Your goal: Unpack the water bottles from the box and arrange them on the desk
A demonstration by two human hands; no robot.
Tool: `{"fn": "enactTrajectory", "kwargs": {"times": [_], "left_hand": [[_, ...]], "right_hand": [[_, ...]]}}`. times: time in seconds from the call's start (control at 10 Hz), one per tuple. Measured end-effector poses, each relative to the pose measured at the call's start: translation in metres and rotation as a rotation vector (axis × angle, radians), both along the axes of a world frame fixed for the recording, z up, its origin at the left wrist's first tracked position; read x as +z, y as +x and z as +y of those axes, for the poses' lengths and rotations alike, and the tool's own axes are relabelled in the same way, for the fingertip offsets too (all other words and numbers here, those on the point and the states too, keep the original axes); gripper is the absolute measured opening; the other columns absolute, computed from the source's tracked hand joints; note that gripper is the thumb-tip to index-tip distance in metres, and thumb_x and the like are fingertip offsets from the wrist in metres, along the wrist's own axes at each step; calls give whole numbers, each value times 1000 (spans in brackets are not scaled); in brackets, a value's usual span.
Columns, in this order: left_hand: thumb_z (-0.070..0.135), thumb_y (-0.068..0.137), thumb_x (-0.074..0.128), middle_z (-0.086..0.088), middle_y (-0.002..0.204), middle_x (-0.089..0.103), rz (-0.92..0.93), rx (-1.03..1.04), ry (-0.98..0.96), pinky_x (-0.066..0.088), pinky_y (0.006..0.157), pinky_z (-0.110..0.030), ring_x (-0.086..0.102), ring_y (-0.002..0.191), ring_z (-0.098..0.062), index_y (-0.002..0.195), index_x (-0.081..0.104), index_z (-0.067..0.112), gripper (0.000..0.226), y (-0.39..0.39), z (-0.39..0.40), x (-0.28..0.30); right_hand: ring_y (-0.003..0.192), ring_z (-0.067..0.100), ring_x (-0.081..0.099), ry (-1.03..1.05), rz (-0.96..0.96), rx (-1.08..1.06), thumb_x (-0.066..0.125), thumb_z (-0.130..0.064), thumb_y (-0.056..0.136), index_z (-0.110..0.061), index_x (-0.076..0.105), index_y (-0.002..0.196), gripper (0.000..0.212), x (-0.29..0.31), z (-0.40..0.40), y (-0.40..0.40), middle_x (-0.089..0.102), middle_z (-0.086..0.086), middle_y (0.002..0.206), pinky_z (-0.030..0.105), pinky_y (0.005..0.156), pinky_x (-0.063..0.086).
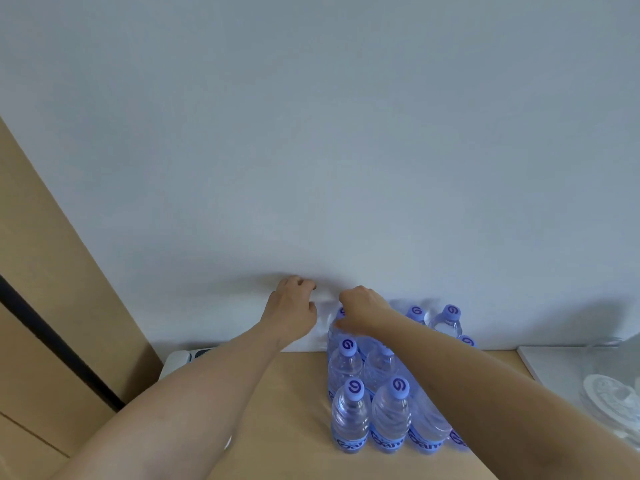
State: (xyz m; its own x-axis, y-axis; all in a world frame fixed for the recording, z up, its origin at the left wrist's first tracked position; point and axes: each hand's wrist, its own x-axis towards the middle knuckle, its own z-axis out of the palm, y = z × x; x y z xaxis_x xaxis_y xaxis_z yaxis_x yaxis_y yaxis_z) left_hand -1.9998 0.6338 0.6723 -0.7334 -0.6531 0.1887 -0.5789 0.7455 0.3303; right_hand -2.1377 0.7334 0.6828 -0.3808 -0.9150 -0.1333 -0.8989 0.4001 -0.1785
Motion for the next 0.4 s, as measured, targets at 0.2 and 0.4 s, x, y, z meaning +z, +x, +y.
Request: {"fn": "enactTrajectory", "kwargs": {"times": [0.2,0.4], "left_hand": [[19,90,51,-7,133,51,-40,-12,-18,44,98,-36,45,124,-25,133,52,13,43,-18,10,27],[21,91,50,-6,129,51,-5,17,-86,45,96,-37,45,121,-25,131,52,16,40,-23,27,66]], "right_hand": [[99,26,60,-70,-12,39,67,-44,85,-9,62,115,47,30,15,-29,61,8,112,39,85,53],[100,25,60,-82,5,9,66,-48,85,-11,61,118,49,54,32,-42,62,6,113,39,87,52]]}}
